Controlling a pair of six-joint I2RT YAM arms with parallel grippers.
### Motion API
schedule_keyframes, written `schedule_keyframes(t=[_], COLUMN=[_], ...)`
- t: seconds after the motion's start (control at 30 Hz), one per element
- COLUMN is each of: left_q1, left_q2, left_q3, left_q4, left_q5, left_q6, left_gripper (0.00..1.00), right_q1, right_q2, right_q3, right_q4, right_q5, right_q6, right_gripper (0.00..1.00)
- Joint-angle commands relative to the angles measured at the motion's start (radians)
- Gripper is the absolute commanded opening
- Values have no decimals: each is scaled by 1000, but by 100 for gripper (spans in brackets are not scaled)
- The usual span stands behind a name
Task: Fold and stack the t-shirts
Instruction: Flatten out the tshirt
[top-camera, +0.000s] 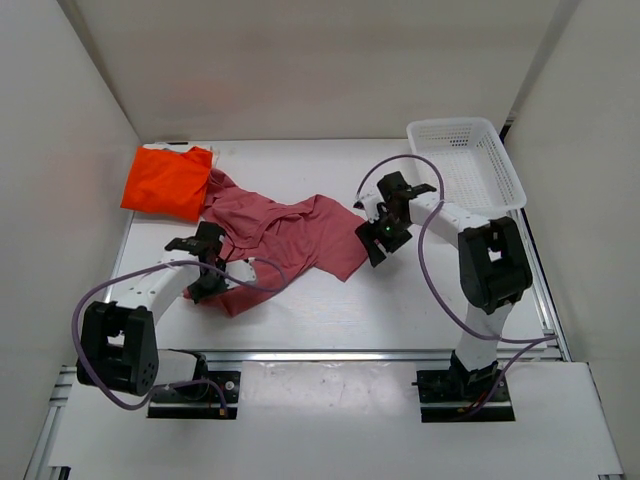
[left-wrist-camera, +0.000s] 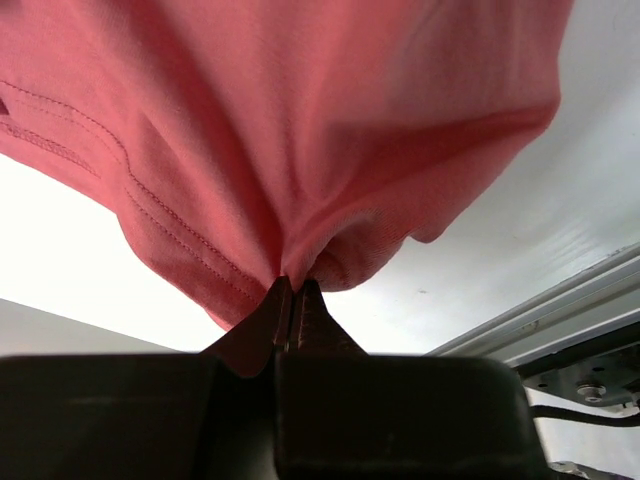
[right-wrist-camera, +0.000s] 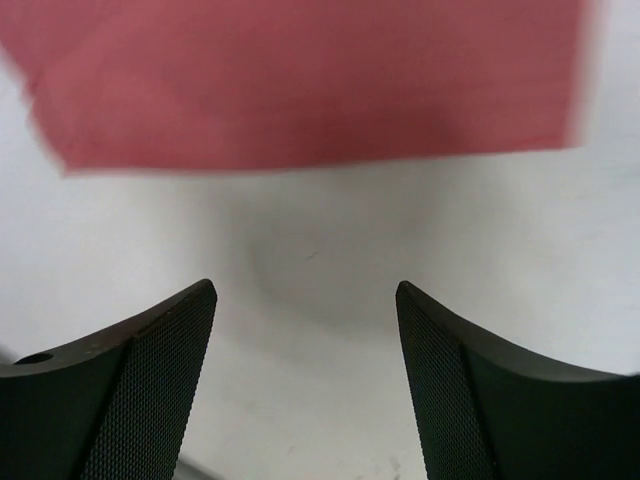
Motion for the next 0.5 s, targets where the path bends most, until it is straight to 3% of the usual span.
schedule_keyframes(t=[0.0, 0.17, 0.4, 0.47], left_q1=[10, 23, 92, 102], left_q2=[12, 18, 7, 3], left_q3=[42, 71, 46, 40], left_q4=[18, 52, 64, 65], left_q5=[27, 61, 89, 89], left_q6=[-36, -123, -148, -152], left_gripper=[0, 0, 0, 0], right_q1=[-19, -6, -31, -31], right_q2=[-12, -30, 54, 76], right_q3=[19, -24, -1, 6], right_q4=[248, 472, 534, 534], right_q5=[133, 205, 218, 149], right_q6=[88, 206, 190, 174], right_gripper=[78, 78, 76, 74])
